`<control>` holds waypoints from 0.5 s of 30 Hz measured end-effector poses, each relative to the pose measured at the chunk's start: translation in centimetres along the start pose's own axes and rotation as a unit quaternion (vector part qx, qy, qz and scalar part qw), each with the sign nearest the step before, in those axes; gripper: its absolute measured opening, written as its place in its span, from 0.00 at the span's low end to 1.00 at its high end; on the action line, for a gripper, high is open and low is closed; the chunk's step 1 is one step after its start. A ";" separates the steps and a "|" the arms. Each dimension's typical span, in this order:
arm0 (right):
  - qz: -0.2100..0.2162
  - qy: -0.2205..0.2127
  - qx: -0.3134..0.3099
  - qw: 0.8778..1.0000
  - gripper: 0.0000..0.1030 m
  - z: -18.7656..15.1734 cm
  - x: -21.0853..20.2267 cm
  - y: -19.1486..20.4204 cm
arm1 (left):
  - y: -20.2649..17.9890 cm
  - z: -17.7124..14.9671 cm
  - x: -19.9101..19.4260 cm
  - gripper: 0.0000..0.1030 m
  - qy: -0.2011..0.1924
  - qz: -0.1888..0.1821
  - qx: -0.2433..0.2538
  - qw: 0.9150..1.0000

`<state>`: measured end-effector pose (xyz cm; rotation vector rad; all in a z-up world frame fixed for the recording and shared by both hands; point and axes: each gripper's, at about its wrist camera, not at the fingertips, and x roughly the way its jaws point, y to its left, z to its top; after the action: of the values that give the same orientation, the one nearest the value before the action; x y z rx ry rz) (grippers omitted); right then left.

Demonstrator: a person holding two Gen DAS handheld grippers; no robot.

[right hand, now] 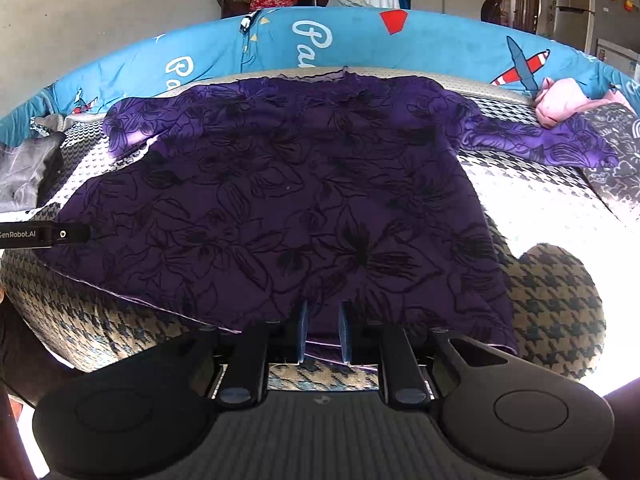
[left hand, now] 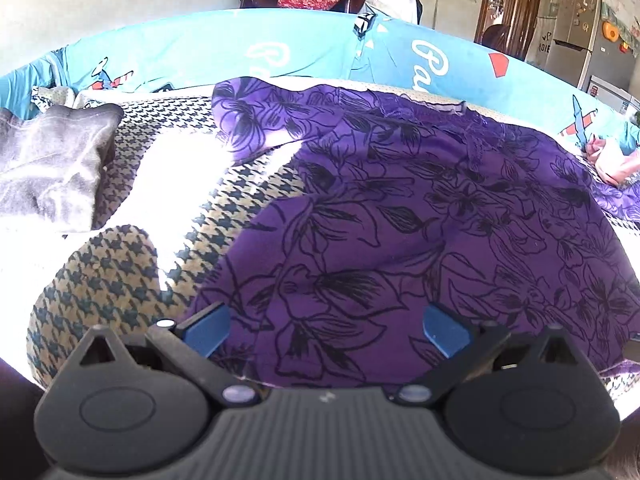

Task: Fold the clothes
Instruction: 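Move the right tool to the garment's red-lined hem edge, then grasp the red-lined hem edge with the right tool and lift it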

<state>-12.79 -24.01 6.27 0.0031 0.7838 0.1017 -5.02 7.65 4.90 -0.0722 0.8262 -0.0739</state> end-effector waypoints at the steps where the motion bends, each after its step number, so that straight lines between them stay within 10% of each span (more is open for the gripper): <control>1: 0.010 -0.001 -0.009 1.000 0.16 0.1 0.2 0.6 | 0.4 0.2 0.0 1.00 0.001 0.002 -0.004 1.000; 15: 0.173 -0.019 -0.182 0.968 0.16 0.3 2.9 12.6 | 5.4 2.3 0.1 1.00 0.004 0.017 -0.055 0.998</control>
<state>-11.71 -11.21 4.98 -0.2060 0.7120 0.5746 -3.11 13.10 5.89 -0.1613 0.8381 0.0025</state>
